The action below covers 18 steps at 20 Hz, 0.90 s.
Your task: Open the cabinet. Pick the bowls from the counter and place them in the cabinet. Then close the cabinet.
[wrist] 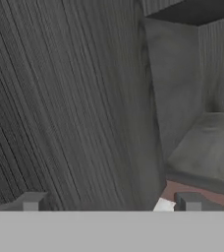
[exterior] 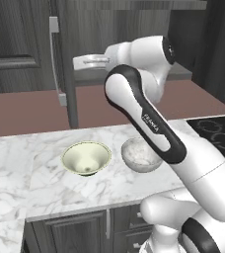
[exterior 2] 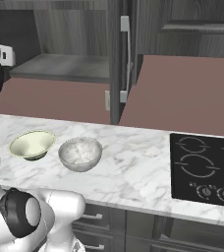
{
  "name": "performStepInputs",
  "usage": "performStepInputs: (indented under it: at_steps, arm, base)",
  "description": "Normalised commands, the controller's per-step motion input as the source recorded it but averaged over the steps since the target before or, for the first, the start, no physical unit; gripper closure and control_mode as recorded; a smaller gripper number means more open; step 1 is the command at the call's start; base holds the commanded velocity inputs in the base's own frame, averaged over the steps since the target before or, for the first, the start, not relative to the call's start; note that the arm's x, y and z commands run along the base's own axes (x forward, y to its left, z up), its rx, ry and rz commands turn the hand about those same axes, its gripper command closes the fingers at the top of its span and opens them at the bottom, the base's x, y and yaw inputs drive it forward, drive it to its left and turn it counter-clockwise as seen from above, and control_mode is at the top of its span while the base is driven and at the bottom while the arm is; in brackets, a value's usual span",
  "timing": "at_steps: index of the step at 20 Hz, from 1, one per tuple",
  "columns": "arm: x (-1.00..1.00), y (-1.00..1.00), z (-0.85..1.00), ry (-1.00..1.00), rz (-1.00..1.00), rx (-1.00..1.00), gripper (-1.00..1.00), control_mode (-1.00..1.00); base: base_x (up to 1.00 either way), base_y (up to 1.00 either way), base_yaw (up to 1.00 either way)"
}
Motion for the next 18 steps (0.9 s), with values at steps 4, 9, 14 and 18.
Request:
performStepInputs:
  at_steps: [4,9,14,18]
  arm:
    - [-0.31,-0.18,0.3,-0.04,0.0,-0.03,-1.0,-1.0]
    - [-0.25,-0.51,0.44,0.06,-0.01,0.0,-1.0,-1.0]
    - [-0.05,-0.79,0.39,0.32,-0.13,0.0,-1.0,-1.0]
    - [-0.45,-0.9,-0.09,0.16,-0.27,0.0,-1.0,-1.0]
  base:
    - [0.0,0.0,0.0]
    - [0.0,0.0,0.0]
    - [0.0,0.0,0.0]
    - [0.0,0.0,0.0]
